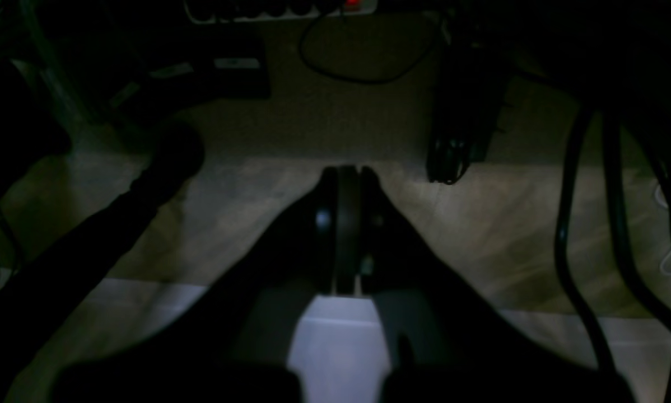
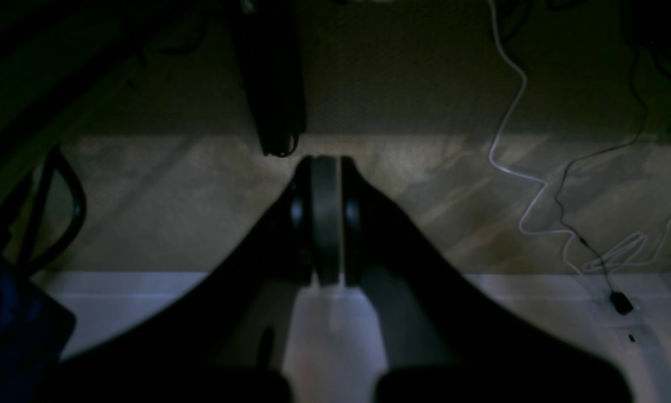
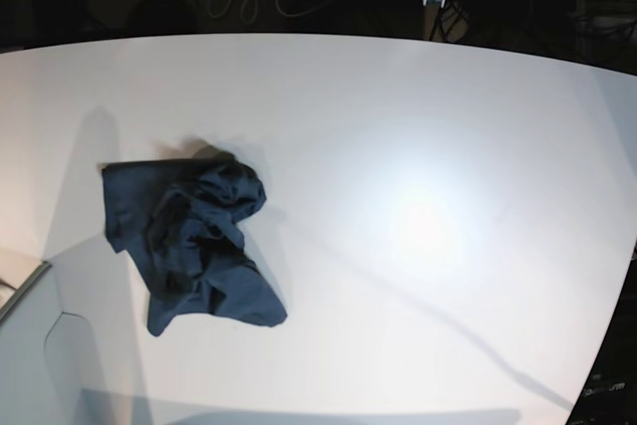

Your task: Layout the t-shirt on the table in an organized manner, then fold the t-shirt properly

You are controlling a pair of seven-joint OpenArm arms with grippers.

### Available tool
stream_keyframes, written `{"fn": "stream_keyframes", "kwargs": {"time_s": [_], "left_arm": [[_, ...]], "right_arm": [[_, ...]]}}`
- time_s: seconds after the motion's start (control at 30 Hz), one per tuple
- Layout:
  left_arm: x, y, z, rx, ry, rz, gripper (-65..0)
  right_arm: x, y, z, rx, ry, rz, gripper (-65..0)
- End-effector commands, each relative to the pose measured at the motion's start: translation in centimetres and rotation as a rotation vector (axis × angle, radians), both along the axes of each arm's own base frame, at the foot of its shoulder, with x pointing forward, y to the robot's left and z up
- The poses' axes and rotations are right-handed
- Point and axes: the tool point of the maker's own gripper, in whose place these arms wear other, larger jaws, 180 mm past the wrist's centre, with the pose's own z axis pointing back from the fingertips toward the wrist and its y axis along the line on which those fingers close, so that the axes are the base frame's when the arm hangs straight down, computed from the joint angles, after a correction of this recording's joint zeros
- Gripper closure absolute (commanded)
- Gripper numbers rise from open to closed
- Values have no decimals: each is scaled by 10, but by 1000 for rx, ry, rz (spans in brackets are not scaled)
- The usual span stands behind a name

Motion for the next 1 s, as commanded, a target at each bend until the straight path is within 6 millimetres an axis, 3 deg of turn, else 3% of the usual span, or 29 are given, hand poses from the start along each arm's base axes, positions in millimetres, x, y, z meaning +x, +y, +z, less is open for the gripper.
{"fn": "stream_keyframes", "kwargs": {"time_s": [0.0, 0.77, 0.97], "left_arm": [[3, -5, 0, -8, -8, 2, -3], [-4, -6, 0, -9, 11, -10, -3], [-2, -6, 0, -9, 9, -10, -5]], "right_arm": [[1, 6, 0, 23, -2, -2, 0], [14, 1, 1, 14, -69, 5, 0], [11, 0, 1, 15, 3, 6, 0]]}}
